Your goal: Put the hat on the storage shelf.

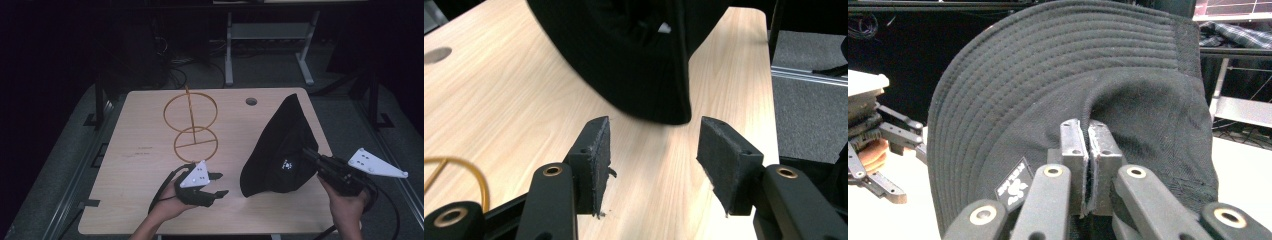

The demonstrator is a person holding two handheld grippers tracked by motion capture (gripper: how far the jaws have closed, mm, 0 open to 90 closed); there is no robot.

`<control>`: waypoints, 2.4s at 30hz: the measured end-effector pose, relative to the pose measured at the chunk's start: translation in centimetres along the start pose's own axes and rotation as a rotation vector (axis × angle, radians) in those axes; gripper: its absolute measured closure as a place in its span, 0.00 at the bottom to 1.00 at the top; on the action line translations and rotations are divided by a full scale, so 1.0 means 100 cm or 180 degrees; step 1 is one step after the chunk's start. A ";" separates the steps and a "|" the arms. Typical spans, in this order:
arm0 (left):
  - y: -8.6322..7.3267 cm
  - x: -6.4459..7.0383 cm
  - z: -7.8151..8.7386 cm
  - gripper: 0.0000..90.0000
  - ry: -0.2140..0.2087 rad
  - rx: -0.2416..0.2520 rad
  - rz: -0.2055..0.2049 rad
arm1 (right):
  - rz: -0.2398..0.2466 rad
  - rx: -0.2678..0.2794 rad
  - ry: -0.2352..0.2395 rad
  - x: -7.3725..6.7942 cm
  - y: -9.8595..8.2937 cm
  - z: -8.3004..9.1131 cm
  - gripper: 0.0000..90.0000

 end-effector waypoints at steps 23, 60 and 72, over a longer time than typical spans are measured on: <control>-0.041 -0.010 0.019 0.45 0.0193 -0.0063 0.0160 | 0.0179 -0.0087 0.0093 -0.009 0.037 -0.007 0.97; -0.053 -0.020 0.022 0.39 0.0328 -0.0056 0.0195 | 0.0311 0.0027 0.0421 -0.035 0.105 -0.056 0.97; -0.053 -0.019 0.021 0.38 0.0328 -0.0028 0.0222 | 0.0336 0.0024 0.0525 -0.045 0.123 -0.077 0.97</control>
Point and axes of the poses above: each handheld gripper's, and its own axes: z roughly backward along the jaws, y roughly out of its top, x roughly to its right, the point moved 10 cm from there along -z, roughly forward along the jaws, and after that the axes turned 3 degrees about -y, right-handed, at the moved point
